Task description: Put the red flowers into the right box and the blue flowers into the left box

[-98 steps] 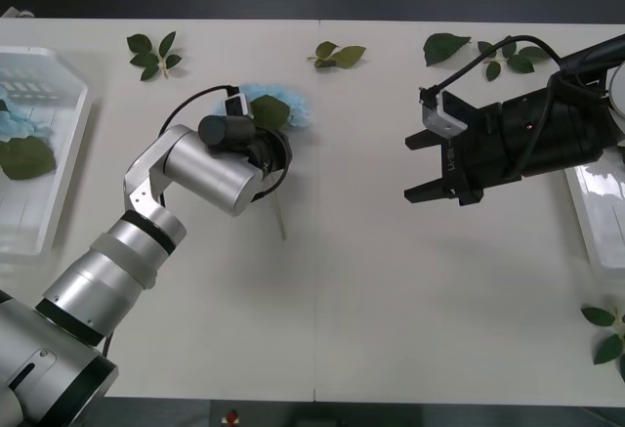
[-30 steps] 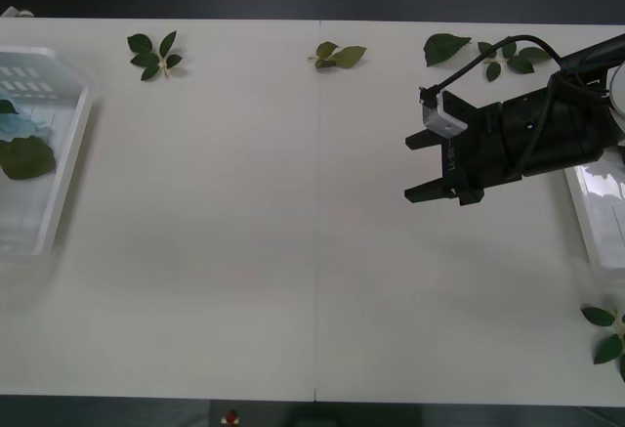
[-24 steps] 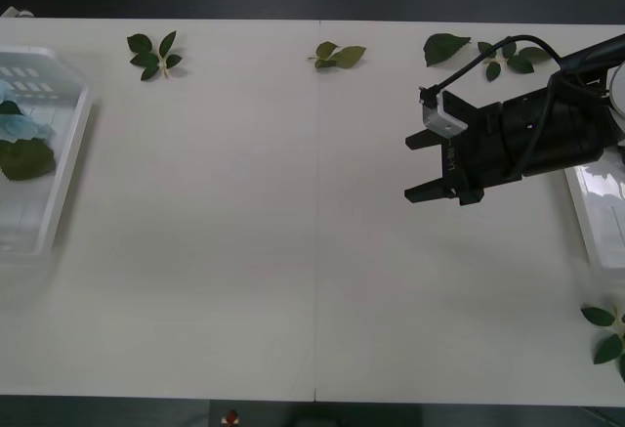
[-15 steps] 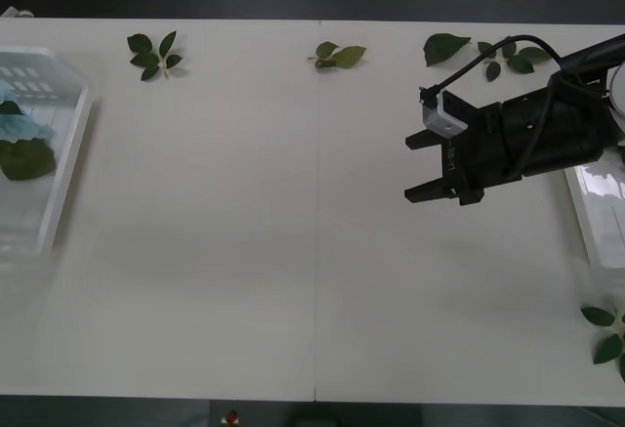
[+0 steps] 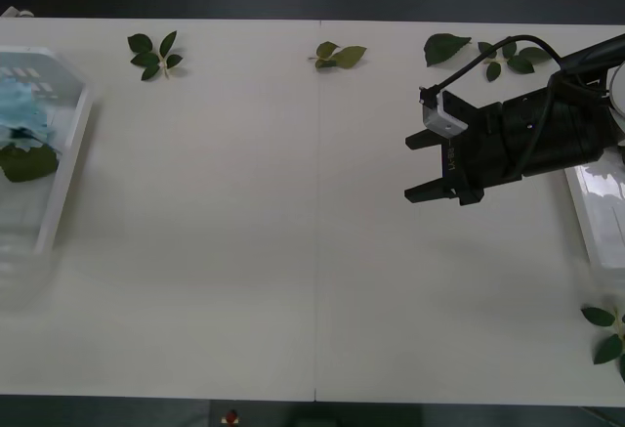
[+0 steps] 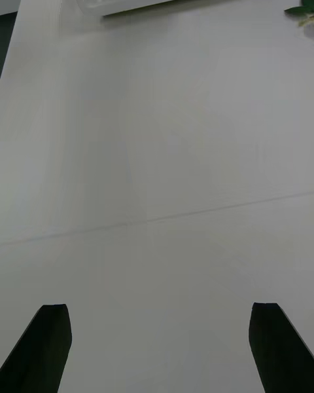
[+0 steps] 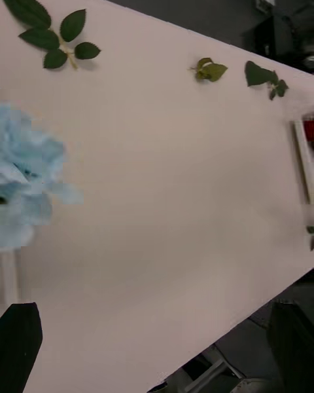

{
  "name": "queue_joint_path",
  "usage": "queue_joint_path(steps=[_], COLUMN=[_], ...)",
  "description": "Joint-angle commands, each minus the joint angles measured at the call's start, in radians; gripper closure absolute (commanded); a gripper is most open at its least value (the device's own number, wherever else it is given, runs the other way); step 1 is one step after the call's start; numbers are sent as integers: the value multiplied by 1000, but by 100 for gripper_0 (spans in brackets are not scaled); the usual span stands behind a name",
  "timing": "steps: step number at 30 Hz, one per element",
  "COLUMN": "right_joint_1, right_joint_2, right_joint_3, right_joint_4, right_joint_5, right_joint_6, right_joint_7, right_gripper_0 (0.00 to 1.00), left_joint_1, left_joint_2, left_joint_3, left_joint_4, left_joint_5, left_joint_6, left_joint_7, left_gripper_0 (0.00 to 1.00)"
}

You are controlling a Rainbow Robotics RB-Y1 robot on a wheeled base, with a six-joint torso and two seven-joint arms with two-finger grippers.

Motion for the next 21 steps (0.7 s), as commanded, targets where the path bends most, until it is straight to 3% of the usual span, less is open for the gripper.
queue_joint_path(steps=[1,6,11,21], right_joint_1=[-15,-15,-15,-15], right_joint_2=[6,6,6,6], right_joint_3=[-21,-21,-21,-21], right_joint_4=[-11,-11,-11,-11], right_joint_5=[0,0,0,0], right_joint_6=[-5,-5,-5,-5], right_joint_7=[7,7,7,7], right_gripper_0=[21,21,21,22], left_joint_1=[-72,-83,-80,-80], left_joint_2=[8,8,10,56], left_joint_3=[-113,-334,-564,-963], left_joint_4=[-80,-173,-304,-420], left_joint_5=[128,220,178,182], left_joint_6=[-52,-255,-486,-923], left_joint_7=[-52,-63,-112,-238], left_gripper_0=[0,0,0,0])
